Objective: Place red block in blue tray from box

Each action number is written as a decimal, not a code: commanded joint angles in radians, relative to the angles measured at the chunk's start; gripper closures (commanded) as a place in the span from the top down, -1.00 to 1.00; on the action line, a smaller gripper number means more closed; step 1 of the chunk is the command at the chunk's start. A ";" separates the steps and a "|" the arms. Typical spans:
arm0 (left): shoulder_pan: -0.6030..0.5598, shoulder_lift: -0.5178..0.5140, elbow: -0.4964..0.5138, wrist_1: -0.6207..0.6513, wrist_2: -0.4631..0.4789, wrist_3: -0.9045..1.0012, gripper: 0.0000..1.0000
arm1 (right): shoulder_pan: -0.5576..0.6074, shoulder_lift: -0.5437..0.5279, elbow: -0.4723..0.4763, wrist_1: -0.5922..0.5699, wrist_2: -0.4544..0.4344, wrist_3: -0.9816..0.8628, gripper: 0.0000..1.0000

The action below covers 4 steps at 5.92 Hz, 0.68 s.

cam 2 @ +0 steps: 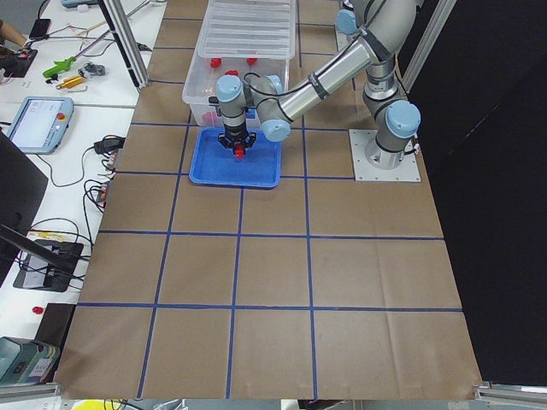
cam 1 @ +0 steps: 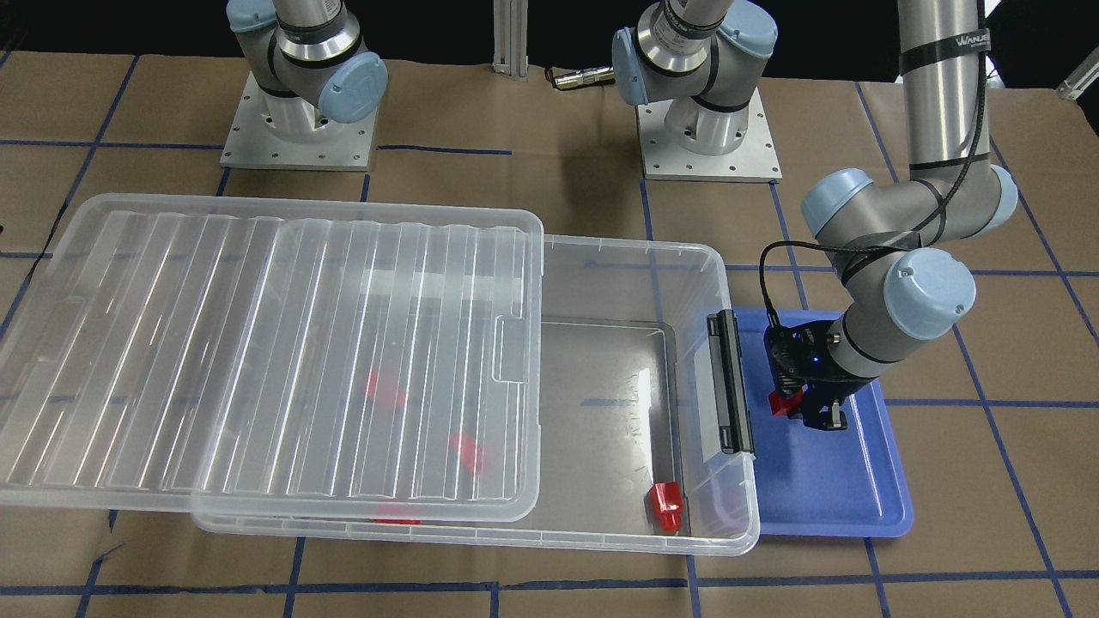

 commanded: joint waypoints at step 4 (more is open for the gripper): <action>-0.018 0.092 0.177 -0.346 0.001 -0.070 0.96 | 0.043 -0.020 0.052 0.017 0.159 0.186 1.00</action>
